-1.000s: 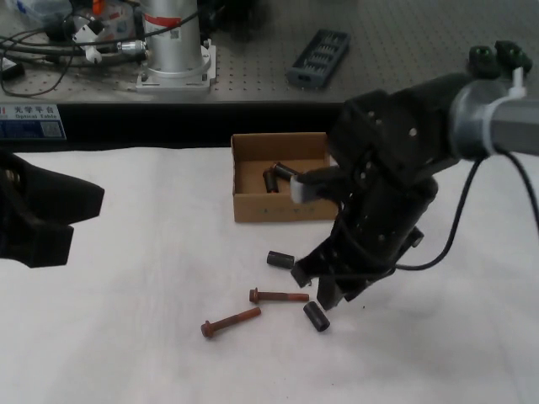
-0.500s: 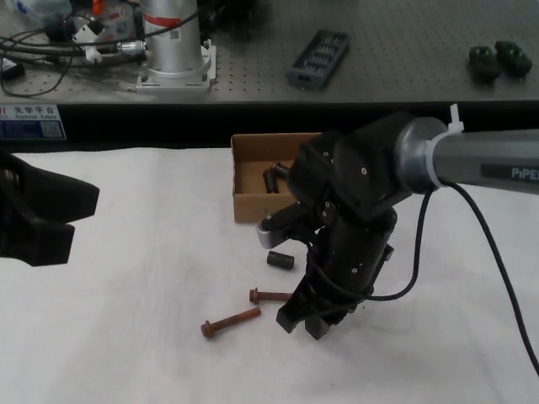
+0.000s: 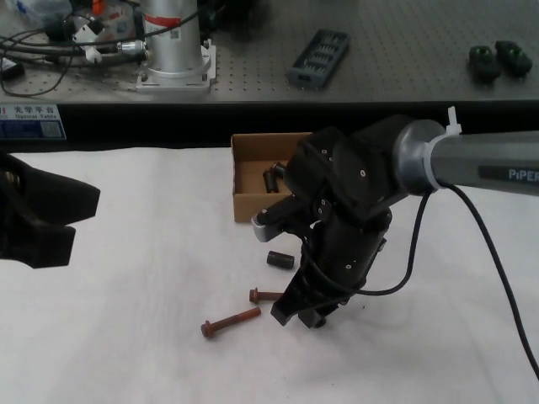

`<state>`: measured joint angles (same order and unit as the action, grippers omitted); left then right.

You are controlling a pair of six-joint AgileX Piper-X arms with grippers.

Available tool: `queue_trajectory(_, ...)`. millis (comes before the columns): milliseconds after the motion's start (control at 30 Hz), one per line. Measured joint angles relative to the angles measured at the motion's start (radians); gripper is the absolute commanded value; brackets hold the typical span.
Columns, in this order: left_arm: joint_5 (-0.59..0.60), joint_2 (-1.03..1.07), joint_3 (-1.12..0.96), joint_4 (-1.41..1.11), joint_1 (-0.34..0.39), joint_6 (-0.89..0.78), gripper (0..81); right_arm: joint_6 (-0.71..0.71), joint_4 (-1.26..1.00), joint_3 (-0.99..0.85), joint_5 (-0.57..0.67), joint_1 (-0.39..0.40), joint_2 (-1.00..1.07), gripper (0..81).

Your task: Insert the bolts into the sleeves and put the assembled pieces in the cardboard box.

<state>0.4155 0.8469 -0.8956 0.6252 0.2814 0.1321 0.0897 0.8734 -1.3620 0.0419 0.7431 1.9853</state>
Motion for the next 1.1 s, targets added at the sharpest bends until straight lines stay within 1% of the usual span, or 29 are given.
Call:
queue_trajectory(333, -0.006, 0.000, 0.059, -0.018, 0.000, 0.000, 0.6, -0.006, 0.000, 0.000, -0.011, 0.000, 0.022, 26.5)
queue_trajectory(467, -0.008, 0.000, 0.066, -0.033, 0.000, 0.000, 0.6, -0.005, 0.000, -0.003, -0.016, 0.002, 0.038, 23.8)
queue_trajectory(600, -0.008, 0.000, 0.066, -0.051, 0.000, 0.000, 0.6, -0.005, 0.000, -0.003, -0.020, 0.002, 0.038, 16.9)
queue_trajectory(733, -0.008, 0.000, 0.066, -0.052, 0.000, 0.000, 0.6, -0.005, 0.006, -0.006, -0.023, 0.002, 0.038, 2.7)
queue_trajectory(767, -0.008, 0.000, 0.066, -0.052, 0.000, 0.000, 0.6, -0.005, 0.011, -0.009, -0.023, 0.002, 0.038, 0.5)
queue_trajectory(800, -0.008, 0.000, 0.066, -0.052, 0.000, 0.000, 0.6, -0.005, 0.019, -0.013, -0.023, 0.002, 0.038, 2.7)
queue_trajectory(1100, -0.008, 0.000, 0.066, -0.052, 0.000, 0.000, 0.6, 0.006, 0.110, -0.022, -0.023, 0.002, -0.003, 2.8)
